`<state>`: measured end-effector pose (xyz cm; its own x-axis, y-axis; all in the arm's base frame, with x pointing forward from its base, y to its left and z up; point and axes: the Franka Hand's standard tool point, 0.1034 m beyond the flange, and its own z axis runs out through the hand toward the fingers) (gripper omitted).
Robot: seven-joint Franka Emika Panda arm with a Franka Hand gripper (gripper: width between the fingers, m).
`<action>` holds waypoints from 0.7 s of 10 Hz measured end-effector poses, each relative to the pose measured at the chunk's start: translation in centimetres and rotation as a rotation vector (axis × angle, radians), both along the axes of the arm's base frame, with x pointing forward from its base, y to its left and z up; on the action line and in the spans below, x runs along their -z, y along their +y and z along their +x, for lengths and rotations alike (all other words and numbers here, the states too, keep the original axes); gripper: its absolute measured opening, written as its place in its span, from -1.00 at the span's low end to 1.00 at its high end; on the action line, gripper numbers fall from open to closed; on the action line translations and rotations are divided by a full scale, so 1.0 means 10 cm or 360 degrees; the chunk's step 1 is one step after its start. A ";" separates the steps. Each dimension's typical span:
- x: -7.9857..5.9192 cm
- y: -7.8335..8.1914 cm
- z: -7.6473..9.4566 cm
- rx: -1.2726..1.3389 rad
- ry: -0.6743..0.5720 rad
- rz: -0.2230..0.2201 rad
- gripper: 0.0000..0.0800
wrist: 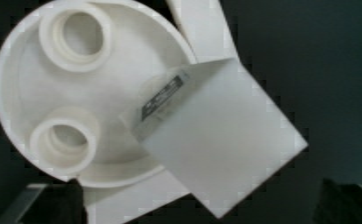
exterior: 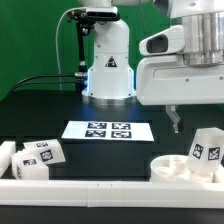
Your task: Assemble stool
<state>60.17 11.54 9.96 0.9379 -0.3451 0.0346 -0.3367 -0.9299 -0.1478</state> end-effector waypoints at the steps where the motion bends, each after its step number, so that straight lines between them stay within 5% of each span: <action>1: -0.01 0.04 0.00 -0.0283 -0.0025 -0.0049 0.62; 4: -0.01 0.19 -0.01 -0.0872 -0.0016 -0.0101 0.62; 7: 0.00 0.16 -0.01 -0.1157 -0.0047 -0.0130 0.62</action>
Offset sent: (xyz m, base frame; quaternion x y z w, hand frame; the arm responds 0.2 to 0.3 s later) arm -0.0002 0.0351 -0.0032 0.0223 -0.0806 -0.2696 0.9593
